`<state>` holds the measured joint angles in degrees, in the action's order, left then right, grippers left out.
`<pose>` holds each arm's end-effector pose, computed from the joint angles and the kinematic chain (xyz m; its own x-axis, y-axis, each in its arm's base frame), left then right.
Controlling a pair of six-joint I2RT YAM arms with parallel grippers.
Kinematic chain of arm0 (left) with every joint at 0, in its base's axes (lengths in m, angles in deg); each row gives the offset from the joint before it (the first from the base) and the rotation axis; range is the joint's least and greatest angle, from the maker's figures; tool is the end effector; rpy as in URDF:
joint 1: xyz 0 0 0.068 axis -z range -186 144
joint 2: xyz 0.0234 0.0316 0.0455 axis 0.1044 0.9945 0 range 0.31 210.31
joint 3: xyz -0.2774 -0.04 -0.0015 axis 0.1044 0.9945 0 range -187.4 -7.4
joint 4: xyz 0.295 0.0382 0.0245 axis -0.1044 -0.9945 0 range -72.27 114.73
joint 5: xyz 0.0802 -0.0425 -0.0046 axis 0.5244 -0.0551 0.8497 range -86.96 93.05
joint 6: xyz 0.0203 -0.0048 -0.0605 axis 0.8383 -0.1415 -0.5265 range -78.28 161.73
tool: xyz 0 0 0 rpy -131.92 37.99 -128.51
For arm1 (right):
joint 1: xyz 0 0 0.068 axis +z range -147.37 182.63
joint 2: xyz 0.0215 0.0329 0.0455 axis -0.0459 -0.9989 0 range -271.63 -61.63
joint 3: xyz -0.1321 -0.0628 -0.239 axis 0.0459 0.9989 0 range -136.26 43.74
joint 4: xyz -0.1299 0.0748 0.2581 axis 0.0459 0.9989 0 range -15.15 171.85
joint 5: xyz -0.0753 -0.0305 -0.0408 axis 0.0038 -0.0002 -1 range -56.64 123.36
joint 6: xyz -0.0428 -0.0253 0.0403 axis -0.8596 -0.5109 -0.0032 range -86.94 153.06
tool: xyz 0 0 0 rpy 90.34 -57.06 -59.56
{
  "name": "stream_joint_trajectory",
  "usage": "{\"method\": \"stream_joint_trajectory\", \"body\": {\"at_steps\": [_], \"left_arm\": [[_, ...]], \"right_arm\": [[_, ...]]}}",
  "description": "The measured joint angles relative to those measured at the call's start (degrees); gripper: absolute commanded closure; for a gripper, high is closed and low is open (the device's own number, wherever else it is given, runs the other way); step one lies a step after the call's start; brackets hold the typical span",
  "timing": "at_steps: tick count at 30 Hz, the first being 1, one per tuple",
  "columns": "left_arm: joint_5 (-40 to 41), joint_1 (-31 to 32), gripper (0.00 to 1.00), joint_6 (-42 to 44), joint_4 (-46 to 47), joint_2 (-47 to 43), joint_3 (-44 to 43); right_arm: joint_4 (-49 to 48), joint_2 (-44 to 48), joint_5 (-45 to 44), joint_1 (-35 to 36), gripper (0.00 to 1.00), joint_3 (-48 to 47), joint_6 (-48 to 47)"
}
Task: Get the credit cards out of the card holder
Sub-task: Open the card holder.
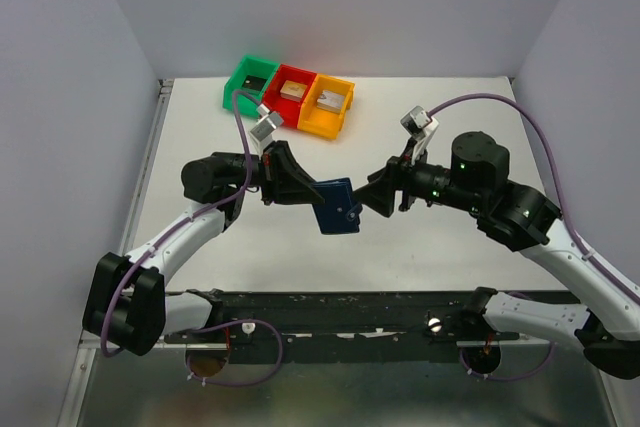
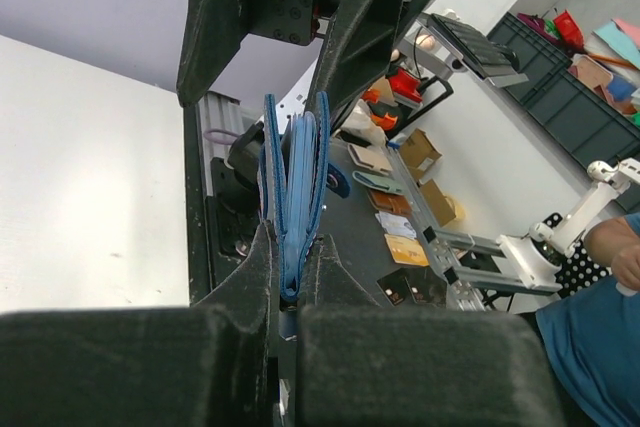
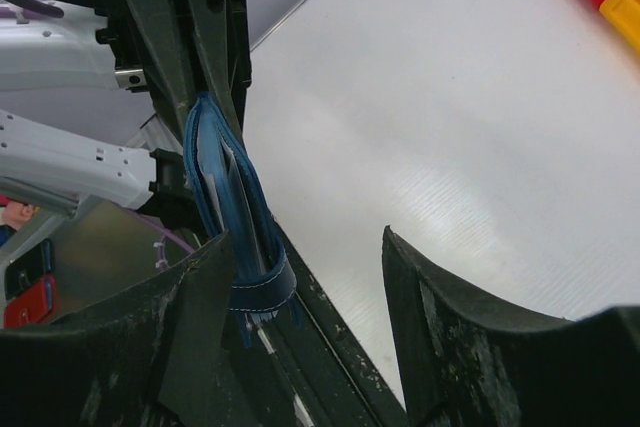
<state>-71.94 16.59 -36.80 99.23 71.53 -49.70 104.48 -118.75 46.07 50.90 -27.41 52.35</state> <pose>0.2318 -0.1482 0.3478 -0.5780 -0.0345 -0.8153 0.7903 -0.2728 -0.5487 0.1593 0.1949 0.4359 -0.4561 -0.0271 -0.8895 -0.7611 0.5299 0.3741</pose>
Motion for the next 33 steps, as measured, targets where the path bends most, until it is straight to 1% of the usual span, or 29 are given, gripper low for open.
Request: {"method": "stream_joint_trajectory", "body": {"at_steps": [12,21,26,33], "left_arm": [[-0.33,0.48,1.0,0.0,0.04,-0.09,-1.18],[-0.17,1.53,1.0,0.0,0.02,-0.94,-1.4],[-0.07,1.64,1.0,0.02,0.04,-1.68,-1.4],[-0.02,2.27,1.0,0.02,0.09,-2.34,-1.4]], "right_arm": [[-2.19,0.7,4.55,-0.02,0.32,0.57,0.72],[-3.02,2.14,3.02,-0.02,0.3,2.25,1.95],[-3.06,3.19,2.16,-0.02,0.31,2.25,2.32],[-3.63,1.7,4.24,-0.04,0.32,2.51,3.23]]}}
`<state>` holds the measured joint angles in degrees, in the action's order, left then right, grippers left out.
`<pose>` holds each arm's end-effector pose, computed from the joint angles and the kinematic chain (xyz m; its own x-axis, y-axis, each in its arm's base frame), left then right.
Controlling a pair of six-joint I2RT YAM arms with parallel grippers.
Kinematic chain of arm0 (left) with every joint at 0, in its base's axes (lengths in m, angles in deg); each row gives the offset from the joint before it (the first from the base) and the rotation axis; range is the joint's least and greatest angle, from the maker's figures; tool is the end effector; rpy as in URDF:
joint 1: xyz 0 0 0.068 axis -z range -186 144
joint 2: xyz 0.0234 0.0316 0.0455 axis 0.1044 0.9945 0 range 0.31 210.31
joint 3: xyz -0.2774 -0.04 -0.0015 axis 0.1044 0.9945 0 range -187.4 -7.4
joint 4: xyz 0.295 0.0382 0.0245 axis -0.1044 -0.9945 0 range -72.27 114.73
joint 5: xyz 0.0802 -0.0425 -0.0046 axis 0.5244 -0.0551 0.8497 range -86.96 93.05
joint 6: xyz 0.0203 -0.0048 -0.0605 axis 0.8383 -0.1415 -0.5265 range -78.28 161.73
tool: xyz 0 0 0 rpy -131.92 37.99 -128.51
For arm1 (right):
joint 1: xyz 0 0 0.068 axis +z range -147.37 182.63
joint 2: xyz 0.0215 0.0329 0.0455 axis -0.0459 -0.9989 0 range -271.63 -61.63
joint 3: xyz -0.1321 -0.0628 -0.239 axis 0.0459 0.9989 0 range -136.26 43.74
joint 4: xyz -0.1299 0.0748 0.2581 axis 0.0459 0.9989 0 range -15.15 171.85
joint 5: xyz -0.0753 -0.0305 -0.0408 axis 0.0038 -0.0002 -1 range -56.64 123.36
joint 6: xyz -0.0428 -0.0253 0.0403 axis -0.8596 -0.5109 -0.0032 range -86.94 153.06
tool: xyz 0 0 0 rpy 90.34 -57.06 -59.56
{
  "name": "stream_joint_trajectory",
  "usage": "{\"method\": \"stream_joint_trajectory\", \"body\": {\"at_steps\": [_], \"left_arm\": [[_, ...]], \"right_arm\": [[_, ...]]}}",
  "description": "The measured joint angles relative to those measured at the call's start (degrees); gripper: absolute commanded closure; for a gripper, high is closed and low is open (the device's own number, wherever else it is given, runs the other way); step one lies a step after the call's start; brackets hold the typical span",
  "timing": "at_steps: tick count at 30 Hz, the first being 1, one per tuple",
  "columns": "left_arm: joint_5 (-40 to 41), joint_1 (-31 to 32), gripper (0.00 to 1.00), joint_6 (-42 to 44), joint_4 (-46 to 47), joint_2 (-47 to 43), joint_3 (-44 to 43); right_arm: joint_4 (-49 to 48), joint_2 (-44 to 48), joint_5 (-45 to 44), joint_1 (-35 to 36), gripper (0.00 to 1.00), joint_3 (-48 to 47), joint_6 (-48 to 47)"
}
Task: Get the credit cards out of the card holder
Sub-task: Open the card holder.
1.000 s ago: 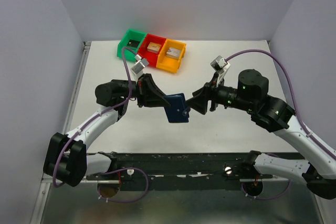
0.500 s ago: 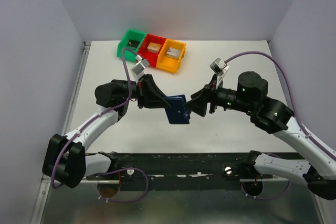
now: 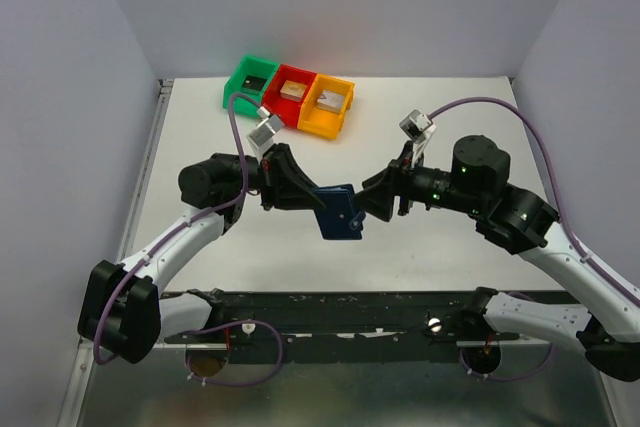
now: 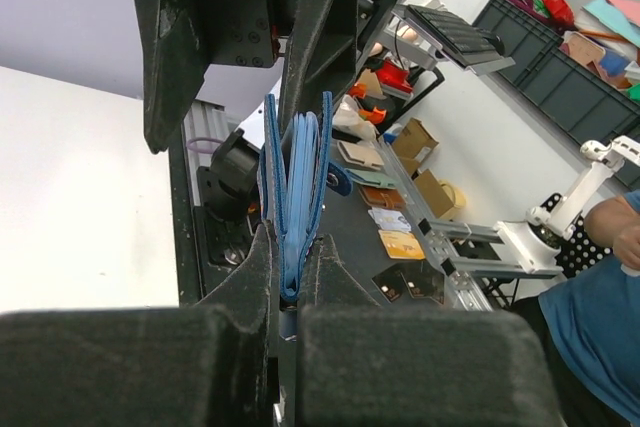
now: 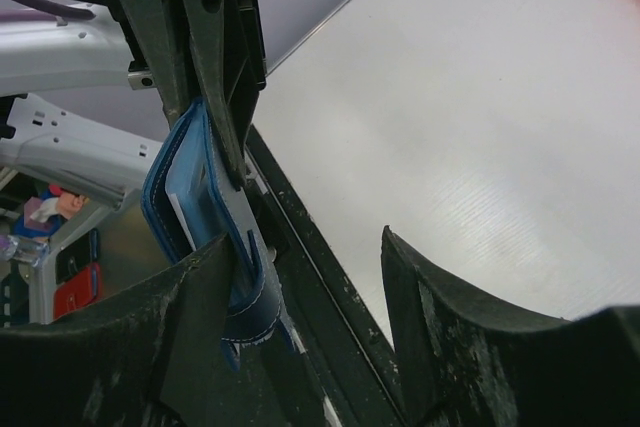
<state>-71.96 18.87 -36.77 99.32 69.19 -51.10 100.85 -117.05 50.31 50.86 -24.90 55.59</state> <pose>0.2169 -0.1532 0.3663 -0.5279 -0.0347 -0.8486 0.8106 -0.3187 -0.4913 0.1539 0.1939 0.4338 -0.4821 0.0105 -0.8761 -0.7775 0.4559 0.4333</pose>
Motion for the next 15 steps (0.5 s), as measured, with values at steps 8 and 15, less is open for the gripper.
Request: {"method": "stream_joint_trajectory", "body": {"at_steps": [8,15], "left_arm": [[-0.04,0.72,1.0,-0.04,0.17,0.0,-0.22],[-0.13,1.31,1.0,-0.02,0.15,0.35,-1.49]], "right_arm": [[-1.22,-1.77,4.31,-0.37,0.34,0.04,0.17],[-2.54,-4.22,8.35,-0.63,0.4,-0.13,0.33]]}}
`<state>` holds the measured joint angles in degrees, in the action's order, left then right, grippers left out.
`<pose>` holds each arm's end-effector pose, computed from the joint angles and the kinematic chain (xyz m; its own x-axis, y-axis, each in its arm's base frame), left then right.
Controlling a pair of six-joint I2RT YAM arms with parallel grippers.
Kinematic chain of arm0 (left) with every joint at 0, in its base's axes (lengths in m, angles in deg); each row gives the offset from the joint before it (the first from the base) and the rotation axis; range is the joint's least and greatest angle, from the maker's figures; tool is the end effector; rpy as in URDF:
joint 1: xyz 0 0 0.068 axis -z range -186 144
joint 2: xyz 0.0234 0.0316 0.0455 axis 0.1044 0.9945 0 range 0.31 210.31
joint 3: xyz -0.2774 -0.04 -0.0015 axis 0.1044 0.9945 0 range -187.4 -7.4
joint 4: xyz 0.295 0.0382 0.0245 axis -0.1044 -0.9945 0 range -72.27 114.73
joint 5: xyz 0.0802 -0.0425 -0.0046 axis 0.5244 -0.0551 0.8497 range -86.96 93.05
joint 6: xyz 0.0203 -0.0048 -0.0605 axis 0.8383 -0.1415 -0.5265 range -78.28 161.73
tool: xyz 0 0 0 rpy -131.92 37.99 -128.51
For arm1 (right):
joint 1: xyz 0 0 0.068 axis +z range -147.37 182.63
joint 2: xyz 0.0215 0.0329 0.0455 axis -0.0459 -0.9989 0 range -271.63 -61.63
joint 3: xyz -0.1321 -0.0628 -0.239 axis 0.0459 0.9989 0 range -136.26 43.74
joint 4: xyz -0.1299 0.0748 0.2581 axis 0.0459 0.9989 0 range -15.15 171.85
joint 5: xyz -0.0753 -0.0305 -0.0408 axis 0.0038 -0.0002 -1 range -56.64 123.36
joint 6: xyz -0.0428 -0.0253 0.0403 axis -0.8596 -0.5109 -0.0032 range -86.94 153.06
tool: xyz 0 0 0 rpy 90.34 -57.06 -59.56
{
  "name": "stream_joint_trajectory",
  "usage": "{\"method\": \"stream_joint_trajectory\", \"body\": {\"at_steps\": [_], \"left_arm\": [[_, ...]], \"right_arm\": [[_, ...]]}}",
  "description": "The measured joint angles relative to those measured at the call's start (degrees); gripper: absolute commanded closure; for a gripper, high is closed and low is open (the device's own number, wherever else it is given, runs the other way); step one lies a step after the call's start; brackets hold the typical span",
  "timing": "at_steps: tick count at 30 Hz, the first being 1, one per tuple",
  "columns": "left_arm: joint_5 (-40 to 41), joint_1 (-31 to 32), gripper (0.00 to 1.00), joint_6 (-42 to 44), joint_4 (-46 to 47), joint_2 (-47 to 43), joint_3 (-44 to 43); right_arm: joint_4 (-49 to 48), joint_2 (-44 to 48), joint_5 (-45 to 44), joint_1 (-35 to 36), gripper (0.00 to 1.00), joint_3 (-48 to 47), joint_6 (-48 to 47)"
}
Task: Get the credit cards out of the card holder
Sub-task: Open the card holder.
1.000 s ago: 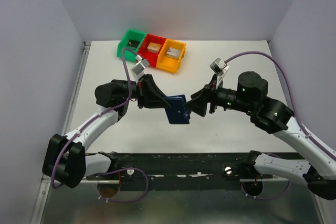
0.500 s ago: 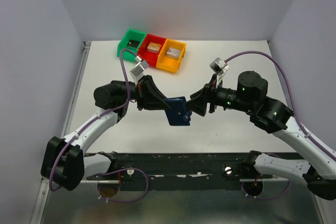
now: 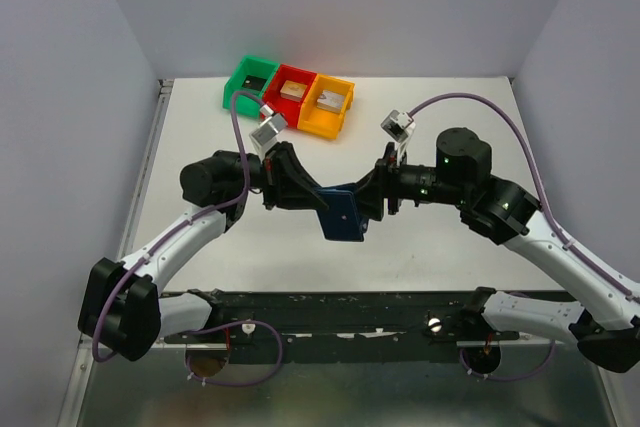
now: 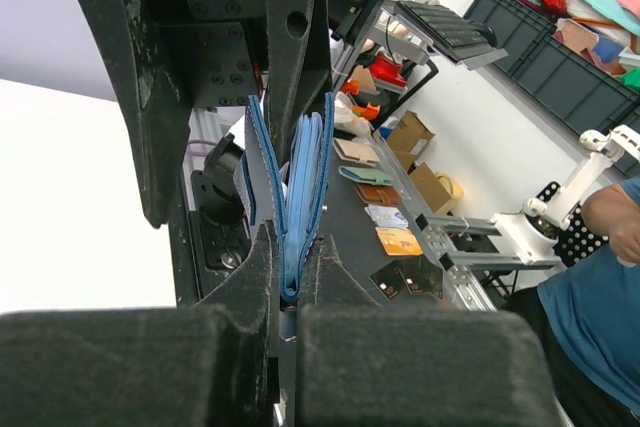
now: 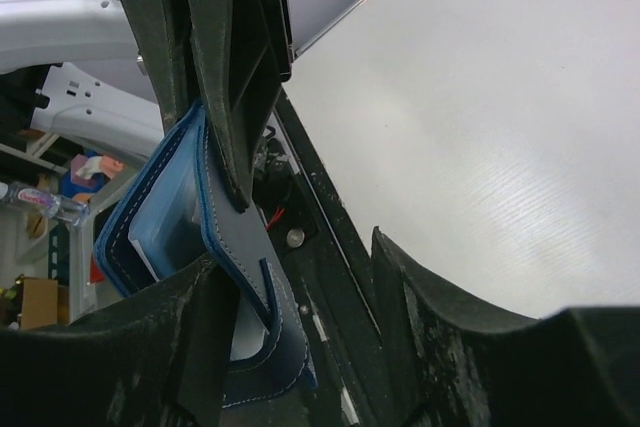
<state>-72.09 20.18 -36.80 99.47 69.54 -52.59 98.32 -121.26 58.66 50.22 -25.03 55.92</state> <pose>0.2144 -0.1587 0.3737 -0.5111 -0.0288 -0.8590 0.8124 -0.3424 -0.4719 0.1657 0.2127 0.4229 -0.5216 -0.0503 -0.8517 -0.8076 0.3511 0.4739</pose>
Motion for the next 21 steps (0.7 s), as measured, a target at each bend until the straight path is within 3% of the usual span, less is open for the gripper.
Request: {"method": "stream_joint_trajectory", "body": {"at_steps": [5,12,13,15,16,18,19,20,21], "left_arm": [[-0.04,0.28,1.0,0.02,0.0,0.96,-1.2],[0.11,0.46,1.0,0.57,-0.22,2.67,-1.36],[0.17,0.44,0.99,0.66,-0.24,2.82,-1.36],[0.59,0.44,0.91,0.66,-0.26,3.06,-1.36],[0.76,0.39,0.86,0.68,-0.26,3.13,-1.36],[1.22,0.02,0.57,0.68,-0.26,3.26,-1.33],[1.64,-0.31,0.48,0.68,-0.22,3.37,-1.25],[2.29,-0.79,0.01,0.76,-0.22,3.43,-0.98],[3.19,-1.75,0.01,0.63,0.17,3.5,-0.55]], "right_arm": [[-0.26,-1.11,1.64,-0.11,0.53,-0.44,0.09],[0.02,-1.81,3.63,-0.09,0.92,-0.85,0.02],[0.24,-1.81,3.74,-0.09,0.99,-1.03,-0.13],[0.81,-1.81,3.63,-0.07,1.0,-1.42,-0.66],[1.2,-1.81,3.5,-0.09,1.0,-1.64,-0.83],[2.29,-1.88,2.75,-0.07,1.0,-2.38,-1.4],[2.56,-1.88,2.03,-0.02,1.0,-2.64,-1.77],[2.86,-2.03,1.38,-0.02,1.0,-3.04,-1.95],[3.76,-2.16,0.61,0.02,1.0,-3.56,-2.16]]}}
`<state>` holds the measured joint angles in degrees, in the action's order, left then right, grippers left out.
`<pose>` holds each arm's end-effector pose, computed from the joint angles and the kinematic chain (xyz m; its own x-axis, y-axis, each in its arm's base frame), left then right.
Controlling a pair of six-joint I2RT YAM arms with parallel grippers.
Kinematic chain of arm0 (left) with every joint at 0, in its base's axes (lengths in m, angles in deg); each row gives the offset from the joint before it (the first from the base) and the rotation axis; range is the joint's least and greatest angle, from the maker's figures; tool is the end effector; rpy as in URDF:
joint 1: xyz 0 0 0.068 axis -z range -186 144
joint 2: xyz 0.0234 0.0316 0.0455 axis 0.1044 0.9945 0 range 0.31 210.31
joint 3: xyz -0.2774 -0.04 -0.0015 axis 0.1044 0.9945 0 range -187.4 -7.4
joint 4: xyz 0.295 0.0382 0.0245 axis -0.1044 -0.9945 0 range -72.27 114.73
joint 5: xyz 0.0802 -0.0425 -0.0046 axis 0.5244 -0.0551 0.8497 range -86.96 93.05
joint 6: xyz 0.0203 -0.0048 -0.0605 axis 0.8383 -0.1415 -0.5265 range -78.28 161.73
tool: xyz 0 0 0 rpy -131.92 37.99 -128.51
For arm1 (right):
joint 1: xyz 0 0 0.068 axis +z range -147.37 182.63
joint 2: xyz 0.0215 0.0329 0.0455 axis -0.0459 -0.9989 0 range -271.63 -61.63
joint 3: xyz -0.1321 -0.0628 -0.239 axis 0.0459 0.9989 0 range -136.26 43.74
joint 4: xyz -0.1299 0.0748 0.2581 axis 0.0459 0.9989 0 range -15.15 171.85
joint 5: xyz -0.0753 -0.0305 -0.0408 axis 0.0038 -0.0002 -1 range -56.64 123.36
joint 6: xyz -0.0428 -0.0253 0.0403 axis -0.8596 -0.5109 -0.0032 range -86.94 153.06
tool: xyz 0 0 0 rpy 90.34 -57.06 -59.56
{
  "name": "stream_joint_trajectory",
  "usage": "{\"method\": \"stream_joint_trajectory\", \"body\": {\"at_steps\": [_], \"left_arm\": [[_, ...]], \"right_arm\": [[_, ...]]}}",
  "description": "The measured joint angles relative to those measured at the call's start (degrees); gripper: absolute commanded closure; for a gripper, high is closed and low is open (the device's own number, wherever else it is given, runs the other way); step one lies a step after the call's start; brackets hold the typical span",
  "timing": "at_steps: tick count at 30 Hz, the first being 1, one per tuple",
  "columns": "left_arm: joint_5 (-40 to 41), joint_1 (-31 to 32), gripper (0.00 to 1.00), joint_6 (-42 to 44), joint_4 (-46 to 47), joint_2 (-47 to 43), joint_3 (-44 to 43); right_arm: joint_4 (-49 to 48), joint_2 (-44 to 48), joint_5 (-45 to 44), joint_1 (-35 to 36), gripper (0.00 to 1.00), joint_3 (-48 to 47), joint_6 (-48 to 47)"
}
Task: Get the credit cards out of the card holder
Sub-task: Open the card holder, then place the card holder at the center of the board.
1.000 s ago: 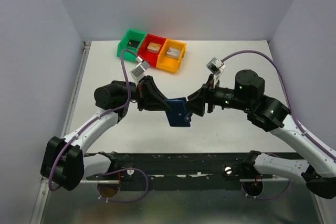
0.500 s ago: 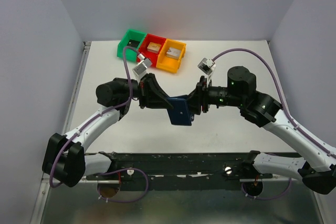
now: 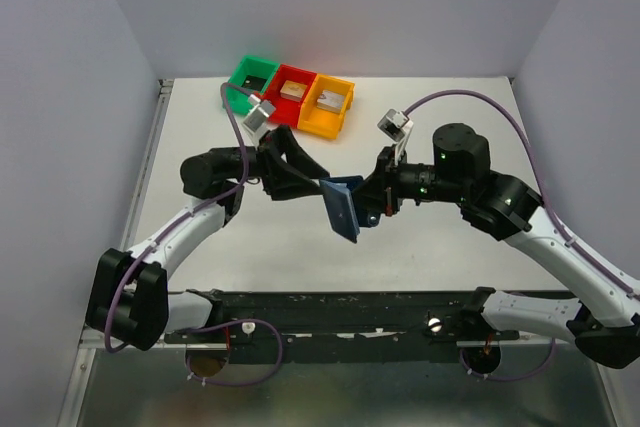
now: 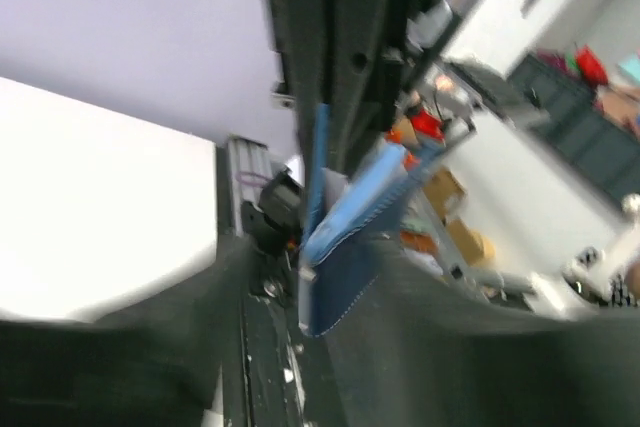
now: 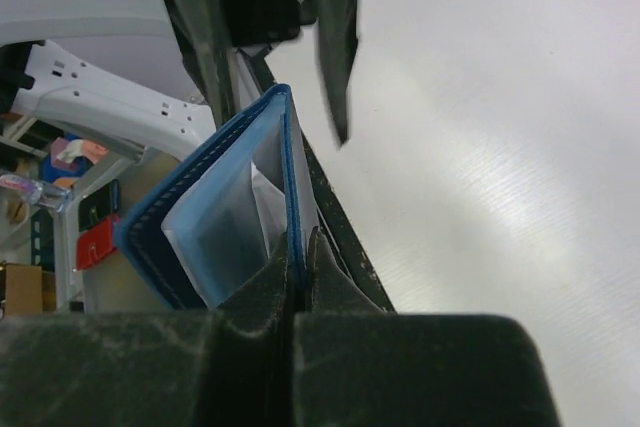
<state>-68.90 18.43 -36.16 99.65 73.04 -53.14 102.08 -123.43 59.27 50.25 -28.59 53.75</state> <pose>0.2351 -0.1585 0.3638 -0.5505 -0.0827 -0.8307 0.8095 -0.2961 -0.5070 0.1685 0.2167 0.4298 -0.5156 -0.0936 -0.8517 -0.8171 0.3529 0.4559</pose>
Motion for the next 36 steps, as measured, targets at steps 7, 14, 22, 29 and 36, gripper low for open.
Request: {"method": "stream_joint_trajectory", "body": {"at_steps": [7,14,22,29,36], "left_arm": [[10.75,-11.17,0.01,5.31,-5.42,-1.03,6.88],[41.86,-7.02,0.01,33.0,-59.47,-12.83,-2.69],[54.75,-5.77,0.01,34.21,-61.29,-21.81,10.23],[48.26,-10.29,0.01,22.6,-41.55,-21.31,28.15],[35.6,-10.97,0.01,15.89,-19.87,-19.39,25.81]], "right_arm": [[9.51,0.33,-10.69,0.02,1.0,-3.15,-1.92],[16.2,-0.68,-23.65,0.02,1.0,-5.62,-2.29],[16.5,-1.84,-25.46,0.0,1.0,-5.62,-0.26],[13.29,0.7,-18.58,-2.08,1.0,-3.48,2.38],[5.77,3.52,-7.45,-6.4,1.0,1.01,6.32]]}}
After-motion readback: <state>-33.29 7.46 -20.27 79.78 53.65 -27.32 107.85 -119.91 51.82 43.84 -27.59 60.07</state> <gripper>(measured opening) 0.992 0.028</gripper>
